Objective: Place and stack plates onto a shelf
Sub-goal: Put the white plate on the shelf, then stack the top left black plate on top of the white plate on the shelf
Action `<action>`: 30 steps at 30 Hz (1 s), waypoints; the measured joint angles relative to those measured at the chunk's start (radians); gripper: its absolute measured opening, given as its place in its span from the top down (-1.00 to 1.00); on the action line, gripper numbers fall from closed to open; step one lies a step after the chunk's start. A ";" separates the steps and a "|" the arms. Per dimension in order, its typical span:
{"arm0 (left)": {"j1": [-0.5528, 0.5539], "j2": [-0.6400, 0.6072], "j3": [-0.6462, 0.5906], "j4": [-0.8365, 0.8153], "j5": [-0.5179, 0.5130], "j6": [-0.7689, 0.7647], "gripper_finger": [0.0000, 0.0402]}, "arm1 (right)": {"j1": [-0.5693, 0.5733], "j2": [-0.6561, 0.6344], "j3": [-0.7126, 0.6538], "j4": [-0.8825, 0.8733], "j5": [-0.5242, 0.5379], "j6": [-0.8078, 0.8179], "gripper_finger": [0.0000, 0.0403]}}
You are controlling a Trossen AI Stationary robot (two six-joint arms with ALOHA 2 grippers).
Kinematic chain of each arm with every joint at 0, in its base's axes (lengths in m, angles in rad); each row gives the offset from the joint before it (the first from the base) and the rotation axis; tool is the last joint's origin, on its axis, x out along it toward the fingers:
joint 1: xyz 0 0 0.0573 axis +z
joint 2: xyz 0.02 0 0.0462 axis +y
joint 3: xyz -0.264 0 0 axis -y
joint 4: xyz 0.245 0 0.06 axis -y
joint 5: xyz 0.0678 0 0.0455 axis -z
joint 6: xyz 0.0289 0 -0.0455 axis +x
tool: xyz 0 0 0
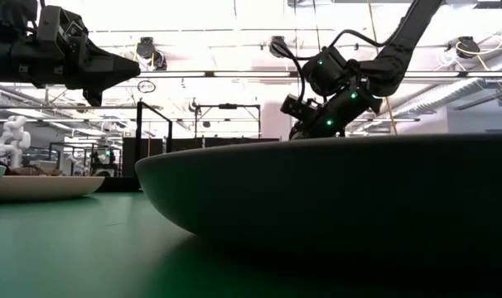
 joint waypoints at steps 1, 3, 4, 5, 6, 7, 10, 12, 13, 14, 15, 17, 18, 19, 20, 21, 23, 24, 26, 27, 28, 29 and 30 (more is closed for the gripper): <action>0.000 0.000 0.000 0.000 0.000 0.000 0.65 | 0.002 0.000 0.000 0.006 -0.003 0.000 0.89; 0.000 0.000 0.000 0.000 0.000 0.000 0.65 | 0.002 -0.010 0.000 0.006 -0.003 0.000 0.83; 0.000 0.000 0.000 0.000 0.000 0.000 0.65 | 0.003 -0.014 0.000 0.010 -0.004 0.000 0.80; 0.000 0.000 0.000 0.000 0.000 0.000 0.65 | 0.003 -0.019 0.000 0.013 -0.010 0.001 0.76; 0.000 0.000 0.000 0.000 0.000 0.000 0.65 | 0.003 -0.025 0.000 0.010 -0.026 0.002 0.73; 0.000 0.000 0.000 0.000 0.000 0.000 0.65 | 0.003 -0.027 0.000 0.011 -0.036 0.005 0.70; 0.000 0.000 0.000 0.000 0.000 0.000 0.65 | 0.014 -0.033 0.000 0.022 -0.055 0.018 0.62; 0.000 0.000 0.000 0.000 0.000 0.000 0.65 | 0.028 -0.035 0.000 0.031 -0.055 0.019 0.58; 0.000 0.000 0.000 0.000 0.000 0.000 0.65 | 0.036 -0.041 0.000 0.036 -0.055 0.019 0.56; 0.000 0.000 0.000 0.000 0.000 0.000 0.65 | 0.049 -0.049 0.000 0.046 -0.056 0.020 0.55; 0.000 0.000 0.000 0.000 0.000 0.000 0.65 | 0.065 -0.066 0.000 0.055 -0.055 0.026 0.54; 0.000 0.000 0.000 0.000 0.000 0.000 0.65 | 0.106 -0.123 0.000 0.053 -0.056 0.080 0.53; 0.000 0.000 0.000 0.000 0.000 0.000 0.65 | 0.130 -0.161 0.000 0.048 -0.058 0.122 0.53; 0.000 0.000 0.000 0.000 0.000 0.000 0.65 | 0.154 -0.200 0.000 0.031 -0.075 0.164 0.53; 0.000 0.000 0.000 0.000 0.000 0.000 0.65 | 0.176 -0.238 0.000 0.010 -0.107 0.201 0.54; 0.000 0.000 0.000 0.000 0.000 0.000 0.65 | 0.198 -0.277 0.000 -0.015 -0.148 0.228 0.54; 0.000 0.000 0.000 0.000 0.000 0.000 0.65 | 0.239 -0.346 0.000 -0.062 -0.228 0.256 0.56; 0.000 0.000 0.000 0.000 0.000 0.000 0.65 | 0.262 -0.375 0.000 -0.078 -0.257 0.263 0.57; 0.000 0.000 0.000 0.000 0.000 0.000 0.65 | 0.307 -0.424 -0.015 -0.064 -0.271 0.263 0.58; 0.000 0.000 0.000 0.000 0.000 0.000 0.65 | 0.331 -0.440 -0.029 -0.032 -0.266 0.263 0.58; 0.000 0.000 0.000 0.000 0.000 0.000 0.65 | 0.353 -0.450 -0.046 0.005 -0.263 0.260 0.59; 0.000 0.000 0.000 0.000 0.000 0.000 0.65 | 0.373 -0.459 -0.065 0.035 -0.263 0.254 0.59; 0.000 0.000 0.000 0.000 0.000 0.000 0.65 | 0.392 -0.464 -0.083 0.062 -0.262 0.247 0.59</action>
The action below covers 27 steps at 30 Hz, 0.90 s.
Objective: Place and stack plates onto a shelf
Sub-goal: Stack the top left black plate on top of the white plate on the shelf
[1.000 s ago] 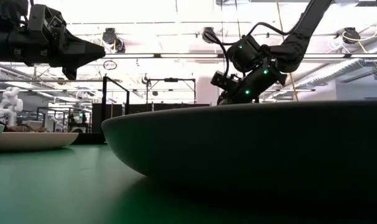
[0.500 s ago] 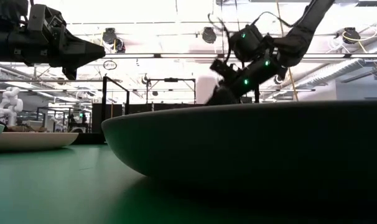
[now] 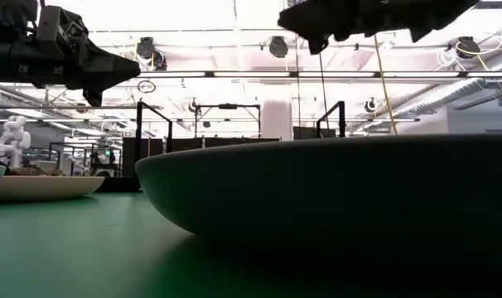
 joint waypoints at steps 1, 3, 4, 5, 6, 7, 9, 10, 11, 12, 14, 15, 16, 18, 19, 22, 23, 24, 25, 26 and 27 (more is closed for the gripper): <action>0.000 0.000 0.000 0.000 0.000 0.000 0.65 | 0.016 -0.005 -0.016 0.027 0.000 -0.005 0.59; 0.000 0.000 0.000 0.000 0.000 0.000 0.65 | 0.043 -0.009 -0.043 0.083 0.002 -0.008 0.59; 0.000 0.000 0.000 0.002 0.000 -0.004 0.65 | 0.054 -0.010 -0.055 0.106 0.002 -0.007 0.59; 0.000 0.000 0.000 0.006 0.000 -0.011 0.65 | 0.064 -0.010 -0.066 0.120 0.002 -0.007 0.59; 0.000 0.000 0.000 0.012 0.000 -0.026 0.65 | 0.071 -0.010 -0.076 0.124 0.002 -0.006 0.59; 0.000 0.000 0.000 0.020 0.000 -0.051 0.65 | 0.077 -0.010 -0.082 0.124 0.002 -0.003 0.59; 0.000 0.000 0.000 0.036 0.000 -0.095 0.65 | 0.084 -0.011 -0.092 0.127 0.004 -0.003 0.59; 0.000 0.000 0.000 0.052 0.000 -0.104 0.65 | 0.086 -0.011 -0.098 0.130 0.005 -0.003 0.59; 0.000 0.000 0.000 0.070 0.000 -0.107 0.65 | 0.087 -0.011 -0.101 0.131 0.005 -0.005 0.59; 0.000 0.000 0.000 0.088 0.000 -0.106 0.65 | 0.087 -0.011 -0.103 0.129 0.005 -0.008 0.59; 0.000 0.000 0.000 0.123 -0.007 -0.092 0.65 | 0.087 -0.011 -0.107 0.131 0.005 -0.010 0.59; 0.001 0.000 0.000 0.146 -0.015 -0.093 0.65 | 0.087 -0.011 -0.107 0.132 0.005 -0.010 0.59; 0.001 0.000 0.000 0.171 -0.029 -0.102 0.65 | 0.087 -0.011 -0.107 0.132 0.005 -0.012 0.59; 0.004 0.000 0.000 0.218 -0.070 -0.110 0.65 | 0.087 -0.011 -0.107 0.131 0.005 -0.015 0.59; 0.004 0.000 0.001 0.236 -0.089 -0.108 0.65 | 0.087 -0.011 -0.106 0.131 0.006 -0.016 0.59; 0.004 0.000 0.046 0.202 -0.107 -0.031 0.65 | 0.087 -0.018 -0.107 0.127 0.006 -0.018 0.59; 0.004 0.000 0.084 0.150 -0.109 -0.001 0.65 | 0.087 -0.022 -0.107 0.124 0.006 -0.018 0.59; 0.004 0.000 0.130 0.065 -0.118 0.027 0.65 | 0.087 -0.025 -0.107 0.128 0.006 -0.018 0.59; 0.004 0.000 0.187 -0.044 -0.130 0.049 0.65 | 0.087 -0.029 -0.107 0.125 0.006 -0.018 0.59; 0.004 0.002 0.253 -0.171 -0.149 0.064 0.65 | 0.087 -0.036 -0.107 0.119 0.006 -0.018 0.59; 0.003 0.012 0.321 -0.321 -0.172 0.073 0.65 | 0.087 -0.042 -0.107 0.117 0.006 -0.018 0.59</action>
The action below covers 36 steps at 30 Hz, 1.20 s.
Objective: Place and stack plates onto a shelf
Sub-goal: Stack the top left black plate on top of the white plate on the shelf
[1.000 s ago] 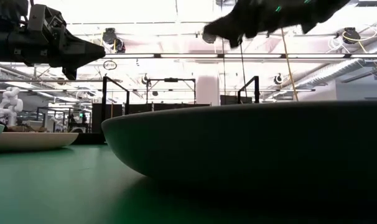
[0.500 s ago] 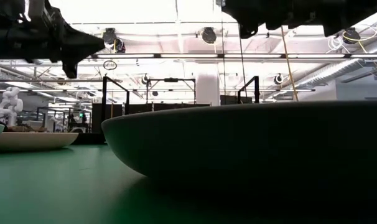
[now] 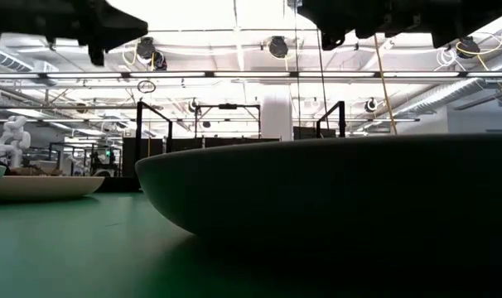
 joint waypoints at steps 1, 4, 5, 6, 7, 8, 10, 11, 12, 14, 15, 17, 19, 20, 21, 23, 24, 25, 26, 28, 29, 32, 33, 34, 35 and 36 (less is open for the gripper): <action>0.000 0.013 0.068 -0.155 -0.031 -0.001 0.65 | 0.000 -0.005 0.000 0.001 0.000 0.000 0.59; 0.000 0.079 0.249 -0.555 -0.109 -0.078 0.65 | 0.000 -0.030 0.000 -0.033 0.000 -0.003 0.59; 0.000 0.107 0.292 -0.656 -0.122 -0.114 0.65 | 0.000 -0.036 0.000 -0.044 0.000 -0.003 0.59; 0.000 0.134 0.327 -0.744 -0.129 -0.147 0.65 | 0.000 -0.042 0.000 -0.058 0.000 -0.003 0.59; 0.000 0.162 0.351 -0.813 -0.135 -0.171 0.65 | 0.000 -0.048 0.000 -0.071 0.000 -0.003 0.59; 0.000 0.191 0.366 -0.861 -0.142 -0.183 0.65 | 0.000 -0.053 0.000 -0.079 0.000 -0.004 0.59; 0.000 0.249 0.373 -0.917 -0.145 -0.187 0.65 | 0.000 -0.058 0.000 -0.084 0.000 -0.004 0.59; 0.000 0.281 0.373 -0.941 -0.145 -0.186 0.65 | 0.000 -0.059 0.000 -0.083 0.000 -0.004 0.59; 0.000 0.317 0.373 -0.964 -0.144 -0.187 0.65 | 0.000 -0.059 0.000 -0.083 0.000 -0.004 0.59; 0.001 0.390 0.373 -1.003 -0.150 -0.210 0.65 | 0.000 -0.058 0.000 -0.083 0.000 -0.003 0.59; 0.001 0.426 0.373 -1.016 -0.169 -0.228 0.65 | 0.000 -0.058 0.000 -0.083 0.000 -0.003 0.59; 0.004 0.500 0.373 -1.024 -0.228 -0.274 0.65 | 0.000 -0.058 0.000 -0.083 0.000 0.001 0.59; 0.016 0.566 0.373 -1.034 -0.276 -0.331 0.65 | 0.000 -0.058 0.000 -0.084 0.000 0.006 0.59; 0.024 0.594 0.373 -1.047 -0.282 -0.359 0.65 | 0.000 -0.058 0.000 -0.083 0.000 0.007 0.59; 0.032 0.622 0.373 -1.063 -0.283 -0.383 0.65 | 0.001 -0.058 0.000 -0.083 0.000 0.007 0.59; 0.051 0.677 0.373 -1.105 -0.278 -0.424 0.62 | 0.005 -0.058 0.000 -0.083 0.000 0.007 0.59; 0.061 0.701 0.373 -1.127 -0.272 -0.442 0.59 | 0.008 -0.058 0.000 -0.083 0.000 0.007 0.59; 0.070 0.723 0.373 -1.149 -0.265 -0.459 0.55 | 0.011 -0.058 0.000 -0.083 0.000 0.008 0.59; 0.079 0.742 0.373 -1.169 -0.253 -0.474 0.50 | 0.014 -0.058 0.000 -0.083 0.000 0.008 0.59; 0.093 0.773 0.373 -1.194 -0.229 -0.487 0.38 | 0.020 -0.058 0.000 -0.083 0.000 0.008 0.59; 0.098 0.785 0.373 -1.197 -0.226 -0.487 0.31 | 0.021 -0.058 0.000 -0.083 0.000 0.007 0.59; 0.113 0.803 0.373 -1.188 -0.224 -0.454 0.12 | 0.021 -0.058 0.000 -0.083 0.000 0.006 0.59; 0.117 0.805 0.373 -1.180 -0.222 -0.444 0.07 | 0.021 -0.058 0.000 -0.083 -0.001 0.005 0.59; 0.122 0.808 0.373 -1.170 -0.214 -0.440 0.03 | 0.021 -0.058 0.000 -0.083 -0.001 0.005 0.59; 0.129 0.809 0.373 -1.167 -0.195 -0.440 -0.01 | 0.021 -0.058 0.000 -0.083 -0.001 0.005 0.59; 0.139 0.809 0.373 -1.168 -0.173 -0.440 -0.03 | 0.021 -0.058 0.000 -0.083 -0.001 0.005 0.59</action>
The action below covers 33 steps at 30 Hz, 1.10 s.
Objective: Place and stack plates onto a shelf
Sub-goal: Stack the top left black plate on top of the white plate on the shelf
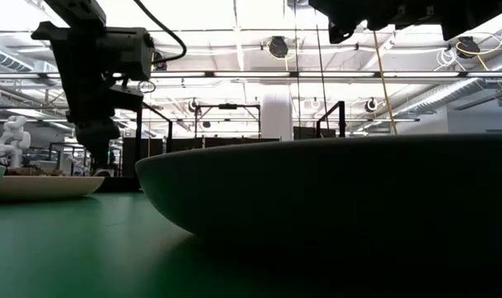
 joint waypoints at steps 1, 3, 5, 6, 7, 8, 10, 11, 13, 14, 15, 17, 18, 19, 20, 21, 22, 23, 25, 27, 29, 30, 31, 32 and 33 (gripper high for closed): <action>0.014 0.000 0.000 -0.001 0.023 0.002 -0.06 | 0.000 0.000 0.000 0.000 0.000 0.000 0.59; 0.038 0.000 0.000 -0.001 0.047 0.020 -0.07 | 0.000 0.000 0.000 0.000 0.000 0.000 0.59; 0.063 0.000 0.000 0.000 0.055 0.037 -0.08 | 0.000 0.000 0.000 0.000 0.000 0.000 0.59; 0.074 0.000 0.000 0.000 0.057 0.047 -0.08 | 0.000 0.000 0.000 0.000 0.000 0.000 0.59; 0.088 0.000 0.000 0.000 0.063 0.060 -0.08 | 0.000 0.000 0.000 0.000 0.000 0.000 0.59; 0.101 0.000 0.000 0.002 0.076 0.075 -0.08 | 0.000 0.000 0.000 0.000 0.000 0.002 0.59; 0.129 0.000 -0.001 0.015 0.107 0.095 -0.08 | 0.000 0.000 0.000 0.000 0.000 0.002 0.59; 0.142 0.004 -0.001 0.032 0.116 0.107 -0.08 | 0.000 0.000 0.000 0.002 0.000 0.002 0.59; 0.166 0.016 -0.001 0.057 0.123 0.130 -0.08 | 0.000 0.000 0.000 0.008 0.000 0.003 0.59; 0.177 0.025 -0.001 0.061 0.123 0.141 -0.08 | 0.000 0.000 0.000 0.009 0.000 0.003 0.59; 0.189 0.035 -0.001 0.069 0.124 0.153 -0.08 | 0.000 0.000 0.000 0.009 0.000 0.005 0.59; 0.205 0.062 -0.001 0.087 0.132 0.174 -0.08 | 0.000 0.000 0.000 0.009 0.000 0.023 0.59; 0.212 0.074 -0.001 0.091 0.135 0.180 -0.08 | 0.000 0.000 0.000 0.010 0.000 0.031 0.59; 0.219 0.087 -0.001 0.097 0.134 0.179 -0.08 | 0.000 0.000 0.000 0.014 0.000 0.036 0.59; 0.224 0.100 -0.001 0.105 0.133 0.169 -0.08 | 0.000 0.000 0.000 0.014 0.000 0.037 0.59; 0.229 0.115 -0.001 0.109 0.127 0.156 -0.08 | 0.000 0.000 0.000 0.014 0.000 0.037 0.59; 0.232 0.130 -0.001 0.107 0.119 0.147 -0.08 | 0.000 0.000 0.000 0.013 0.000 0.037 0.59; 0.234 0.143 -0.001 0.104 0.107 0.143 -0.08 | 0.000 0.000 0.000 0.013 0.000 0.036 0.59; 0.239 0.168 -0.001 0.103 0.094 0.143 -0.08 | 0.000 0.000 0.000 0.012 0.000 0.033 0.59; 0.245 0.191 -0.001 0.101 0.079 0.143 -0.08 | 0.000 0.000 0.000 0.012 0.000 0.032 0.59; 0.252 0.213 -0.002 0.101 0.073 0.148 -0.08 | 0.000 0.000 0.000 0.011 0.000 0.034 0.59; 0.253 0.222 -0.002 0.103 0.070 0.148 -0.08 | 0.000 0.000 0.000 0.011 0.000 0.033 0.59; 0.253 0.228 -0.001 0.104 0.071 0.152 -0.07 | 0.000 0.000 0.000 0.009 0.000 0.033 0.59; 0.254 0.233 0.001 0.105 0.075 0.158 -0.06 | 0.000 0.000 0.000 0.008 0.000 0.033 0.59; 0.254 0.234 0.002 0.104 0.082 0.164 -0.05 | 0.000 0.000 0.000 0.008 0.000 0.033 0.59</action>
